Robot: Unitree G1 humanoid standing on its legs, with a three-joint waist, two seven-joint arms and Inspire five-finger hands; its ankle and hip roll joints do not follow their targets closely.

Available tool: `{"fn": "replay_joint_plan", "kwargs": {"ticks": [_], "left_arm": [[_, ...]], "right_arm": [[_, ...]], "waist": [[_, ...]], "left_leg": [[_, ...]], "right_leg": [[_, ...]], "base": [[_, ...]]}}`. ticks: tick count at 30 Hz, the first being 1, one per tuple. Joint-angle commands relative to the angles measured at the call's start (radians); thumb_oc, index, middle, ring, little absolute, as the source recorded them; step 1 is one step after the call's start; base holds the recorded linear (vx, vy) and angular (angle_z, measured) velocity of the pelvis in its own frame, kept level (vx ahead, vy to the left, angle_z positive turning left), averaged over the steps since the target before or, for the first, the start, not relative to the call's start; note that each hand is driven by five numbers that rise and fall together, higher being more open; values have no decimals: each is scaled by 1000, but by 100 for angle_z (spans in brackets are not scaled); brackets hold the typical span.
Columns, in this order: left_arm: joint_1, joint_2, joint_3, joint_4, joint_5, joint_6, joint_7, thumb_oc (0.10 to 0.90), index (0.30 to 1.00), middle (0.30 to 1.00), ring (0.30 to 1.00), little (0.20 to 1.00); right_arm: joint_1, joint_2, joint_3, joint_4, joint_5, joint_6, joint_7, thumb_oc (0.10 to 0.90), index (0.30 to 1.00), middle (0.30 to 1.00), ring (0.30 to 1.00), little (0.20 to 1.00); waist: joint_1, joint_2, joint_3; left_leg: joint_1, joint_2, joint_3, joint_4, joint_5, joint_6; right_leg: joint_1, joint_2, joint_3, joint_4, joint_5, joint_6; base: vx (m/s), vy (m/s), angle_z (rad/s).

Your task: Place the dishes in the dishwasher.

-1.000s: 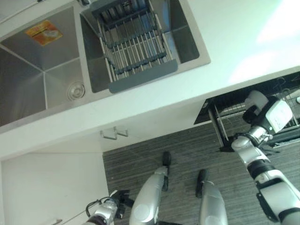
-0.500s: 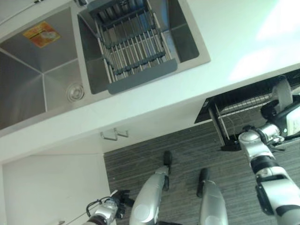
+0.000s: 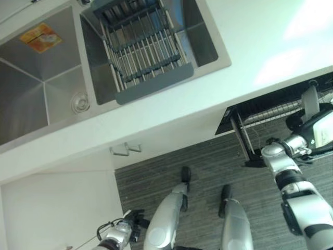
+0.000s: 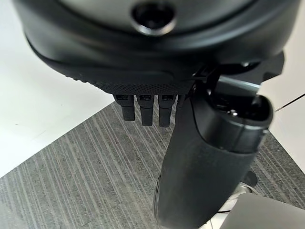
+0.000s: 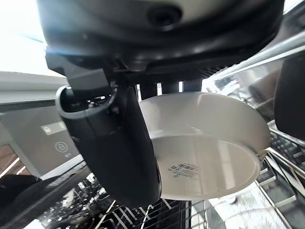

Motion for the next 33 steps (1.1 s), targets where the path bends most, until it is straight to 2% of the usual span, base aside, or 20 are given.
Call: {"fn": "replay_joint_plan", "kwargs": {"ticks": [1,4,5,6,8,9,10,11,12,13,14,16,20,24,25,26,28,30,33], "left_arm": [[31,-4,-24,13,-26,10,5,800,900,900,900,900],[22,5,-27,-6,-21,7,5,800,900,900,900,900],[17,12,-29,-14,-19,8,3,800,900,900,900,900],[17,16,-31,-16,-20,6,2,800,900,900,900,900],[20,23,-36,-36,-19,8,3,800,900,900,900,900],[25,27,-38,-46,-16,8,2,800,900,900,900,900],[29,32,-38,-56,-14,9,-1,800,900,900,900,900],[37,45,-25,-73,-5,16,-7,800,900,900,900,900],[40,57,-17,-88,1,23,-11,800,900,900,900,900],[41,66,-6,-101,11,32,-14,800,900,900,900,900],[39,75,4,-113,16,45,-18,800,900,900,900,900],[39,87,20,-123,28,54,-27,800,900,900,900,900],[39,89,29,-126,42,52,-32,800,900,900,900,900],[42,86,26,-126,46,44,-39,800,900,900,900,900],[44,82,21,-134,43,51,-31,800,900,900,900,900],[46,81,19,-135,39,55,-28,800,900,900,900,900],[46,75,26,-134,37,59,-25,800,900,900,900,900],[43,63,24,-123,35,57,-10,800,900,900,900,900],[45,48,27,-98,20,48,7,800,900,900,900,900]], "right_arm": [[-106,-154,18,-57,-117,-38,-319,400,300,300,300,300],[-147,-166,97,-42,-126,-12,-159,400,300,300,300,300],[-157,-159,141,-27,-96,-26,-33,400,300,300,300,300],[-160,-150,160,-24,-82,-19,38,400,300,300,300,300],[-151,-112,202,0,22,-22,253,400,300,300,300,300],[-148,-92,214,9,60,-35,367,660,691,691,691,691],[-147,-74,227,7,84,-38,471,800,900,900,900,900],[-141,-53,241,-5,171,-1,679,800,900,900,900,900],[-139,-45,245,-16,162,-21,828,800,900,900,900,900],[-135,-38,259,-33,200,-6,974,800,900,900,900,900],[-136,-34,271,-34,262,9,1087,800,900,900,900,900],[-132,-30,257,-16,304,36,1182,800,900,900,900,900],[-121,-27,244,34,265,99,1250,800,900,900,900,900],[-103,-28,208,91,254,175,1217,800,900,900,900,900],[-81,-25,174,100,432,178,1122,800,900,900,900,900],[-72,-16,149,90,459,182,1074,800,900,900,900,900],[-50,-6,111,69,455,159,1010,800,900,900,900,900],[-35,9,89,43,518,122,935,800,900,900,900,900],[-7,33,47,-34,553,-5,775,800,900,900,900,900]], "waist": [[-4,37,-3],[9,34,-3],[14,32,-3],[16,31,-3],[23,31,-3],[27,33,-3],[30,34,-3],[34,29,-3],[35,23,-3],[37,18,-3],[39,11,-3],[41,3,-3],[44,-2,-3],[43,3,-3],[40,4,-3],[37,3,-3],[31,1,-3],[25,-3,-3],[8,-11,-3]], "left_leg": [[-12,-9,-64,176,-262,-13],[-52,-16,-79,176,-250,-12],[-63,-18,-82,176,-247,-13],[-67,-18,-82,176,-247,-13],[-79,-16,-82,176,-244,-15],[-84,-15,-82,176,-242,-15],[-90,-14,-82,176,-240,-16],[-99,-9,-82,176,-235,-19],[-105,-6,-82,176,-232,-21],[-111,-2,-81,176,-229,-22],[-115,0,-81,176,-226,-24],[-117,4,-80,176,-224,-25],[-120,9,-77,176,-223,-25],[-121,8,-81,176,-224,-21],[-120,8,-82,176,-224,-20],[-116,7,-85,176,-227,-20],[-113,9,-82,176,-230,-18],[-105,10,-79,176,-237,-16],[-78,15,-69,176,-247,-17]], "right_leg": [[12,-2,-42,-130,65,6],[-24,-5,-40,-130,74,6],[-34,-6,-40,-130,76,6],[-38,-6,-41,-130,76,5],[-49,-8,-47,-130,79,3],[-52,-9,-50,-130,80,1],[-58,-11,-53,-130,83,1],[-64,-10,-60,-130,85,0],[-70,-8,-61,-130,87,0],[-74,-7,-65,-130,88,-1],[-76,-7,-69,-130,90,-2],[-78,-6,-73,-130,91,0],[-77,-5,-75,-130,93,3],[-78,-3,-73,-130,94,3],[-78,0,-67,-130,95,3],[-76,1,-65,-130,95,3],[-74,3,-62,-130,94,2],[-68,8,-58,-130,90,1],[-47,13,-53,-130,84,0]], "base": [[-34,14,-3],[-11,-1,0],[0,0,0],[-15,-25,4],[5,-18,9],[12,-19,11],[10,-37,4],[6,-60,0],[-1,-74,2],[-5,-75,4],[-8,-64,5],[-3,-49,2],[0,-9,0],[0,0,1],[8,-3,4],[14,-4,5],[2,-4,4],[0,0,0],[0,0,0]]}}
